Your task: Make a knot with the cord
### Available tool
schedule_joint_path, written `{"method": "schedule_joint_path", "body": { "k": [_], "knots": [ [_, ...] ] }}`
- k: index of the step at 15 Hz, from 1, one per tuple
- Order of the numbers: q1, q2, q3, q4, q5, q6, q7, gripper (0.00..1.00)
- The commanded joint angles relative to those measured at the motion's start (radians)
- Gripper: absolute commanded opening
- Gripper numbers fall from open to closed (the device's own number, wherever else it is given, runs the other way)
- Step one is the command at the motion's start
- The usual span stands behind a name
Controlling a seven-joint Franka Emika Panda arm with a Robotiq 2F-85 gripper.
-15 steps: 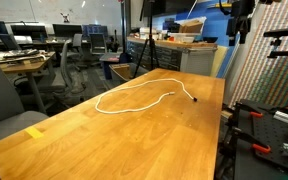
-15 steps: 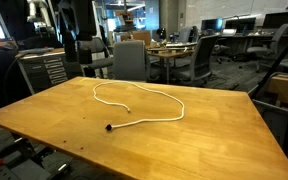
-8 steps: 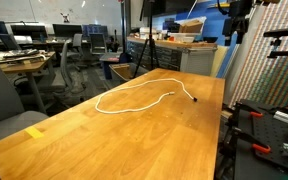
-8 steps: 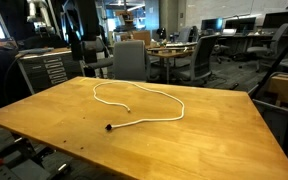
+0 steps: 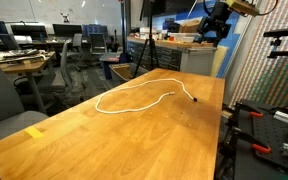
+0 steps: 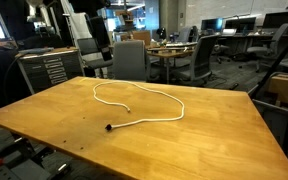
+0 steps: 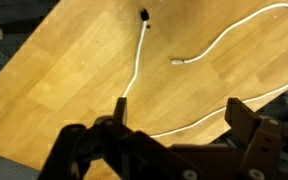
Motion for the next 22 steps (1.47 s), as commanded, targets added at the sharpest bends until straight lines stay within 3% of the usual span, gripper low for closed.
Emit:
{"method": "schedule_joint_path", "body": {
  "k": [1,3,4,6,10,12,13,14,16,18,20,22],
  "knots": [
    [0.004,-0.001,0.137,-0.094,-0.030,0.270,0.129,1.00],
    [-0.016,0.120,0.232,-0.063,-0.093,0.376,0.171,1.00],
    [0.002,0.035,0.166,-0.077,-0.041,0.270,0.114,1.00],
    [0.005,0.088,0.222,-0.075,-0.068,0.326,0.157,1.00],
    [0.017,0.140,0.205,-0.060,-0.057,0.332,0.141,1.00],
    [0.110,0.182,0.137,-0.062,0.051,0.320,0.030,1.00],
    [0.083,0.208,0.155,-0.068,0.013,0.335,0.034,1.00],
    [0.007,0.235,0.211,-0.070,-0.115,0.367,0.101,1.00],
    [-0.038,0.283,0.249,-0.071,-0.275,0.384,0.148,1.00],
    [-0.172,0.304,0.365,-0.071,-0.451,0.393,0.184,1.00],
    [-0.164,0.337,0.350,-0.071,-0.572,0.339,0.242,1.00],
    [-0.145,0.337,0.331,-0.074,-0.526,0.343,0.212,1.00]
  ]
}}
